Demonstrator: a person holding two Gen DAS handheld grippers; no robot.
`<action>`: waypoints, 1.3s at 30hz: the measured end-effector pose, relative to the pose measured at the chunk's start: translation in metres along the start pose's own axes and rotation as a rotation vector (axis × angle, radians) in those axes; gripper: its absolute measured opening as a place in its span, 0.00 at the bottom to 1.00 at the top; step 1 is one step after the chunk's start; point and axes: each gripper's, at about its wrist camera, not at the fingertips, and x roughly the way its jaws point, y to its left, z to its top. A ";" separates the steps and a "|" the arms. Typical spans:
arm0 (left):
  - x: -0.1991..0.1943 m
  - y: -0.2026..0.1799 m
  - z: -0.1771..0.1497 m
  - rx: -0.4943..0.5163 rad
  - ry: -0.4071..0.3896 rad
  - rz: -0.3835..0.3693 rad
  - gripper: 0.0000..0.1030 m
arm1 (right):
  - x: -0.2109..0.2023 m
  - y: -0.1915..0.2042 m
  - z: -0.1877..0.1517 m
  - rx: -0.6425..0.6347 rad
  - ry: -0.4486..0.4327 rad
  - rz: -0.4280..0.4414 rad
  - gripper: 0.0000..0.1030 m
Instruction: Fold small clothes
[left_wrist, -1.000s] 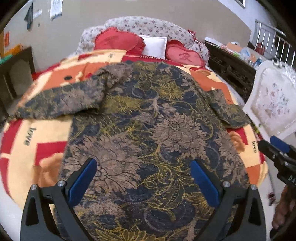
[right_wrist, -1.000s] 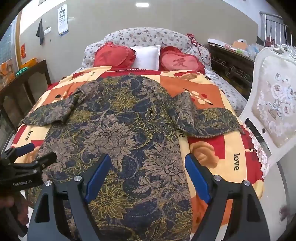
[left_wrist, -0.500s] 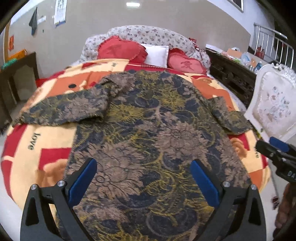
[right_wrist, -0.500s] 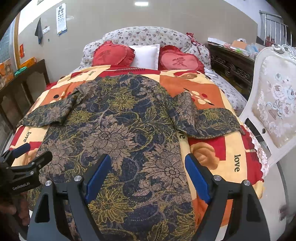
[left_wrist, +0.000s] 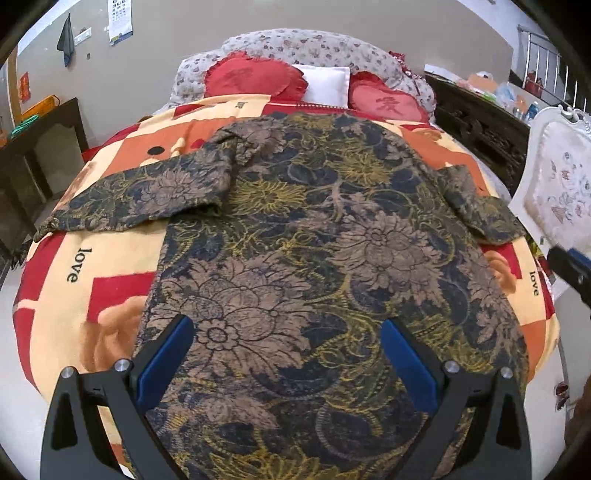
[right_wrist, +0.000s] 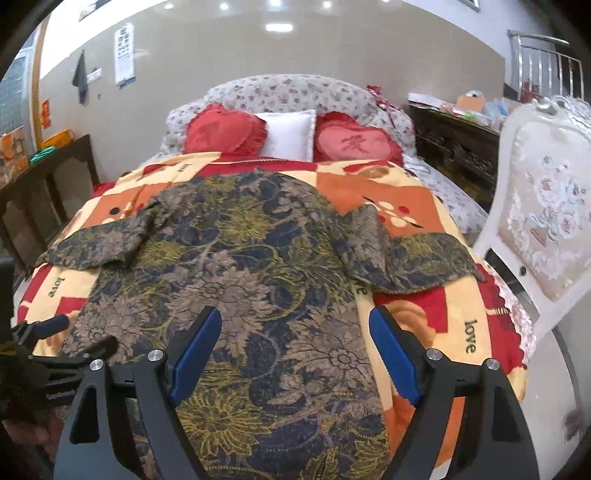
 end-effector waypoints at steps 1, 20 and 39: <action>0.002 0.002 0.000 -0.004 0.001 0.007 1.00 | 0.003 -0.001 -0.001 0.004 0.020 0.016 0.82; 0.045 0.015 0.039 -0.026 -0.007 0.082 1.00 | 0.045 0.006 0.003 -0.045 -0.023 0.001 0.82; 0.136 0.017 0.058 -0.017 0.036 0.137 1.00 | 0.179 0.003 0.025 -0.038 0.069 -0.044 0.82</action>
